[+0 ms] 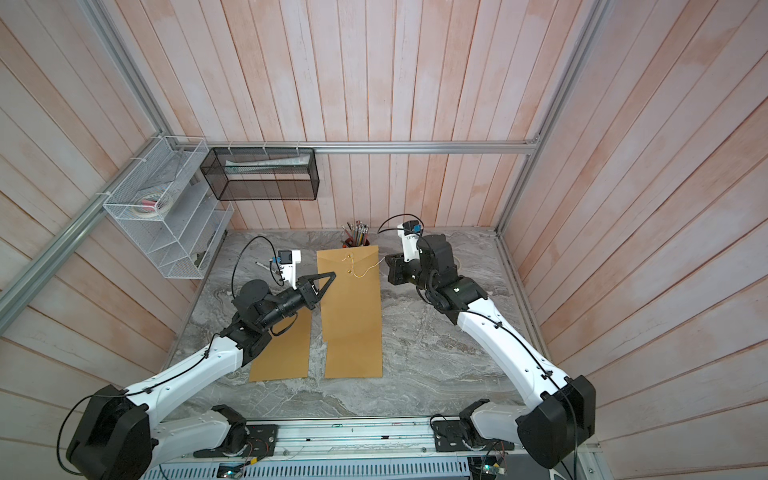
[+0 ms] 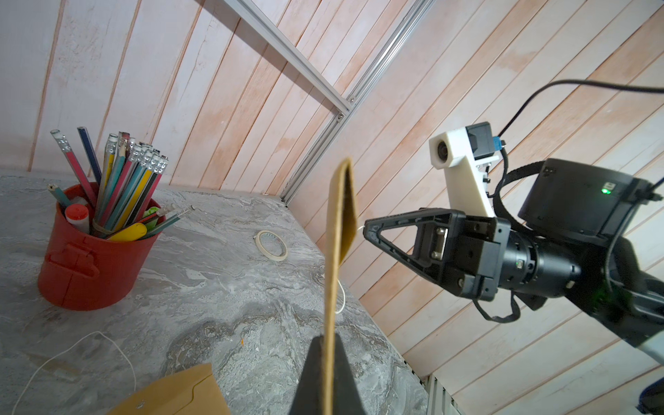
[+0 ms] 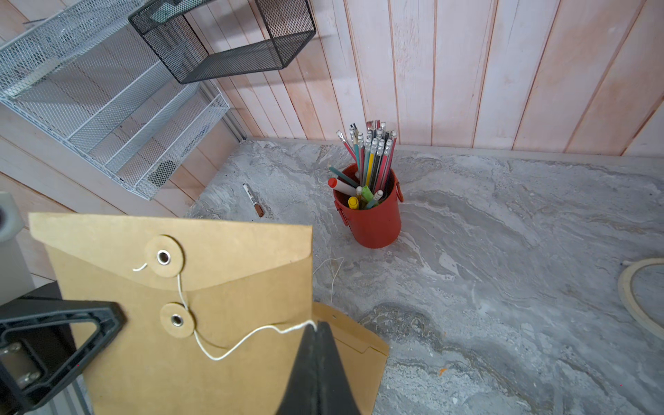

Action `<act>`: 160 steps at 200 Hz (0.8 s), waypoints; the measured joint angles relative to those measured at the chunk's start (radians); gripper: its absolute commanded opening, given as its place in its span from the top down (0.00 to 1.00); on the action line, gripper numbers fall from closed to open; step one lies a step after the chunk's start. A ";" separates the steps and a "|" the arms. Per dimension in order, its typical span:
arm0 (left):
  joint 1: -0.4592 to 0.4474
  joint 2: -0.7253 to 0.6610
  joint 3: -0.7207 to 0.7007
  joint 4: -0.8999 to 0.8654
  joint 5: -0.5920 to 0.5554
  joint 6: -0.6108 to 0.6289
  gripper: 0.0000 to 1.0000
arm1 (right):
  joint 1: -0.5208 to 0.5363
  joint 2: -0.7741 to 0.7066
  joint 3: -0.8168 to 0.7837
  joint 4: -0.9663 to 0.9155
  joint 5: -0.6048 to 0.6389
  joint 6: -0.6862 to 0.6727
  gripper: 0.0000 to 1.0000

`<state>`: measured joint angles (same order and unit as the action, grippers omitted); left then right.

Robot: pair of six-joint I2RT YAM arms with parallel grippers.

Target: Open the file bag

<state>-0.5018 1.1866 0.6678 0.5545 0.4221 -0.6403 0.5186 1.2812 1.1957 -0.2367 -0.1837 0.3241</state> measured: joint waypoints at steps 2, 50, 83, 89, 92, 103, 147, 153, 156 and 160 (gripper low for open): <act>-0.001 -0.001 0.000 -0.001 0.000 0.001 1.00 | 0.000 0.001 0.003 -0.001 0.000 0.000 1.00; -0.019 -0.006 -0.009 -0.007 0.000 0.012 1.00 | -0.003 0.030 0.066 -0.010 -0.001 -0.018 1.00; -0.032 -0.003 -0.014 -0.010 -0.001 0.013 1.00 | -0.003 0.037 0.101 -0.019 -0.005 -0.026 1.00; -0.035 -0.003 -0.014 -0.010 -0.002 0.013 1.00 | -0.003 0.039 0.109 -0.020 -0.008 -0.028 1.00; -0.036 -0.003 -0.014 -0.010 -0.003 0.013 1.00 | -0.003 0.041 0.113 -0.020 -0.010 -0.030 1.00; -0.040 -0.002 -0.015 -0.010 -0.004 0.013 1.00 | -0.003 0.048 0.127 -0.021 -0.020 -0.033 1.00; -0.056 0.022 -0.015 -0.008 -0.008 0.013 1.00 | 0.023 0.088 0.182 -0.026 -0.040 -0.043 1.00; -0.057 0.027 -0.015 -0.008 -0.008 0.013 1.00 | 0.030 0.094 0.189 -0.026 -0.043 -0.045 1.00; -0.058 0.029 -0.015 -0.008 -0.008 0.013 1.00 | 0.034 0.098 0.193 -0.026 -0.043 -0.045 1.00; -0.059 0.032 -0.015 -0.008 -0.008 0.013 1.00 | 0.039 0.101 0.197 -0.027 -0.044 -0.045 1.00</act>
<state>-0.5606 1.2190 0.6529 0.5461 0.4137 -0.6277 0.5571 1.3827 1.3930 -0.2634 -0.2276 0.2787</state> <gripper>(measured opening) 0.049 0.042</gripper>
